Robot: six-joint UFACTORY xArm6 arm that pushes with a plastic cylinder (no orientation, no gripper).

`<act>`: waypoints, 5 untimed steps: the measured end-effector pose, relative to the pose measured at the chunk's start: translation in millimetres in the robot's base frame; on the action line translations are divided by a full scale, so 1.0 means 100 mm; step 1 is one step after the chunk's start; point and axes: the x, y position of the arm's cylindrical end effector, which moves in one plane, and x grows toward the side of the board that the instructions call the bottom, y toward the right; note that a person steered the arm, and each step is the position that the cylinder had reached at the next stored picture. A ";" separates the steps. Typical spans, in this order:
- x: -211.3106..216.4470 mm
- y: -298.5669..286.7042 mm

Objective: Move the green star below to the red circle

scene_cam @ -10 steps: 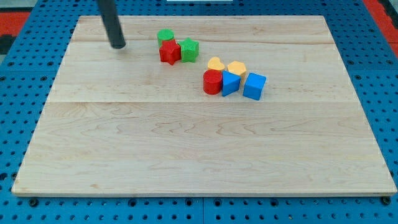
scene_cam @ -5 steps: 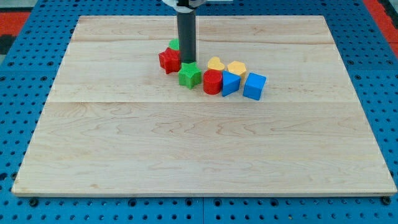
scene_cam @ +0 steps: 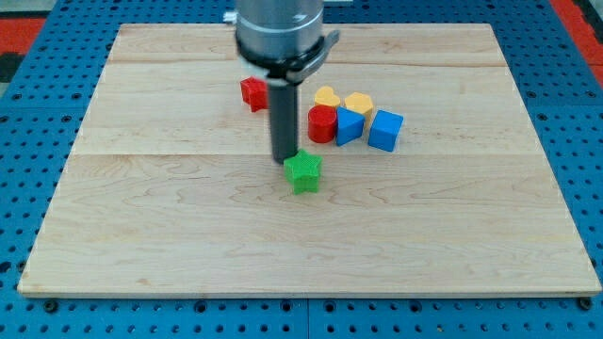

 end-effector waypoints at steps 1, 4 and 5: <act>0.47 0.01; 0.29 0.37; 0.19 0.37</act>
